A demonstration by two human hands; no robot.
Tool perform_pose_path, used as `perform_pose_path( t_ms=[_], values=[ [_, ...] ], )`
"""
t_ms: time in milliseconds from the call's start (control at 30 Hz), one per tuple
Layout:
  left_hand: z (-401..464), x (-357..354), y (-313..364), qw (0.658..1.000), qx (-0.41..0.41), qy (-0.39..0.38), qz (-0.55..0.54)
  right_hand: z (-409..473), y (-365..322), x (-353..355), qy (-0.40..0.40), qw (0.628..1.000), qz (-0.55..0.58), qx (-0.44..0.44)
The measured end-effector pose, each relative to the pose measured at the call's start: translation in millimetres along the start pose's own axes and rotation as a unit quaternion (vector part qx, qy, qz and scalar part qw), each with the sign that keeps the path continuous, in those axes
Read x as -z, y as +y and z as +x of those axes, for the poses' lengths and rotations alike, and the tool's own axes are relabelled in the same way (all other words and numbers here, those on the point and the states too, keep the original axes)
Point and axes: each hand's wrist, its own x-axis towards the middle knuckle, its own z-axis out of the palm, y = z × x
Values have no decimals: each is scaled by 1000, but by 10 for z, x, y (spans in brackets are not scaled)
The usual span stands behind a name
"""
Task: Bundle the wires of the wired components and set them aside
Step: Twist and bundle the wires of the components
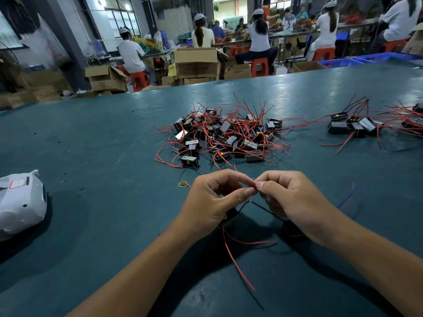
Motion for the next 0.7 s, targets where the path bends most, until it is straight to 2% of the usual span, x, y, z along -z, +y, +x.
perform_pose_path(
  t_ms=[233, 400, 533, 700],
  values=[
    [-15, 5, 24, 993, -43, 19, 108, 15, 0, -2, -16, 999, 22, -26],
    [-11, -9, 45, 982, -76, 54, 163, 9, 13, -2, -8, 1000, -4, 8],
    [-22, -65, 34, 983, -58, 99, 144, 8, 27, -28, 22, 997, -38, 60],
    [-7, -148, 49, 992, 8, 127, 26, -2, 48, -69, 47, 992, -44, 104]
  ],
)
